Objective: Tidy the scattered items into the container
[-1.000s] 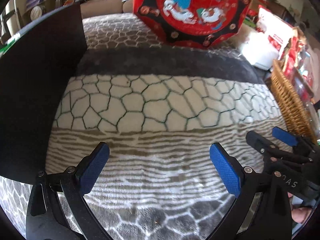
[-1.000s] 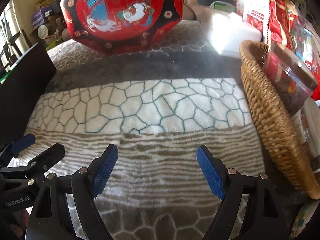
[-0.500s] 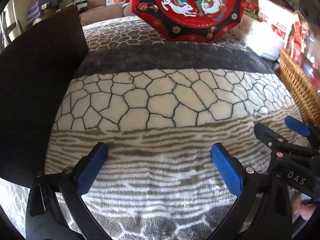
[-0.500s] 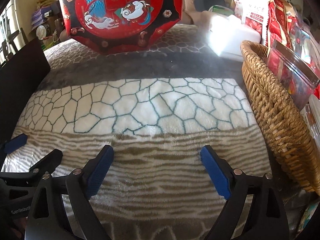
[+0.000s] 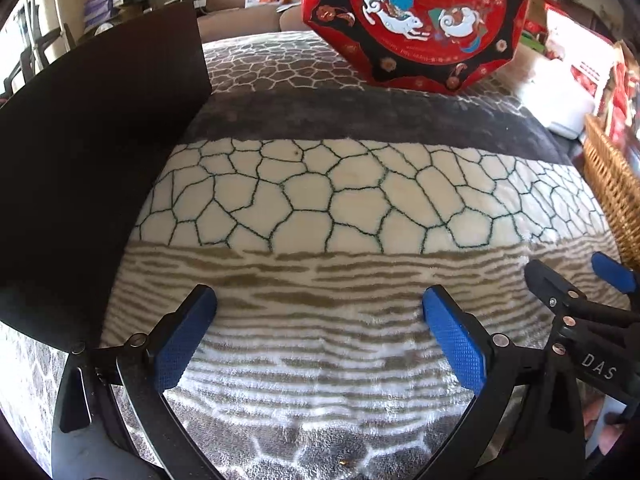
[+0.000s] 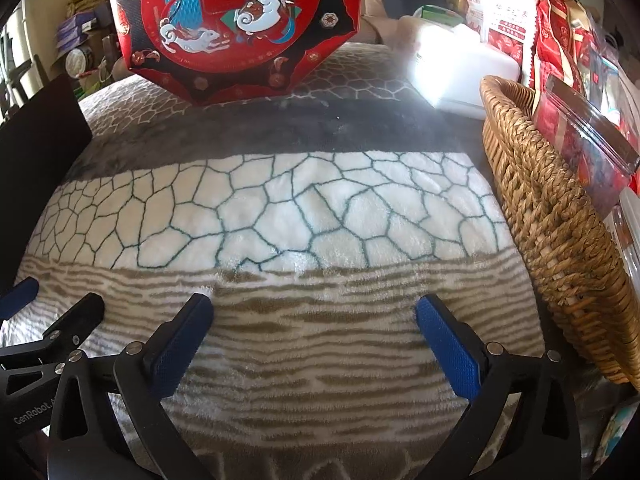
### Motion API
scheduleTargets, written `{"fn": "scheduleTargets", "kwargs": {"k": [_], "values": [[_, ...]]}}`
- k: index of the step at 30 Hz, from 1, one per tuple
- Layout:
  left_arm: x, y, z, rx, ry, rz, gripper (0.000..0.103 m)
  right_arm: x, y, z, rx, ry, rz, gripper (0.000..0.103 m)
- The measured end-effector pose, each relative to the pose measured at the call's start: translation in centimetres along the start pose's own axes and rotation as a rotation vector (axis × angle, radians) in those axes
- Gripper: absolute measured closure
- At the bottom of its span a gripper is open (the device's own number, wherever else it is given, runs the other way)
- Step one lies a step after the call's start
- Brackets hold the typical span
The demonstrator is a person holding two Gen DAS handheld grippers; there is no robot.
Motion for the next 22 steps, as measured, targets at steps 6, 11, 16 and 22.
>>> {"fn": "scheduleTargets", "kwargs": {"k": [6, 11, 16, 22], "values": [[-0.01, -0.02, -0.01, 0.001, 0.001, 0.001, 0.000, -0.03, 0.01, 0.04, 0.000, 0.000, 0.001, 0.000], [0.01, -0.02, -0.07, 0.001, 0.001, 0.002, 0.000, -0.02, 0.00, 0.09, 0.000, -0.005, 0.000, 0.000], [0.03, -0.02, -0.11, 0.001, 0.002, 0.002, 0.000, 0.00, 0.04, 0.12, 0.000, -0.004, 0.000, 0.000], [0.05, -0.02, -0.06, 0.001, 0.003, 0.003, 0.000, 0.09, -0.01, 0.07, 0.000, -0.004, 0.000, 0.000]]}}
Point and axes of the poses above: each gripper's, at about its wrist camera, not at the fingertips, and z roughly against the way its jaws point, x to its left, y to its underside, the point moved 6 cm from there along -z, roughly the way its jaws point, and after that the axes turned 15 degrees about -y, right-handed, at the moved point
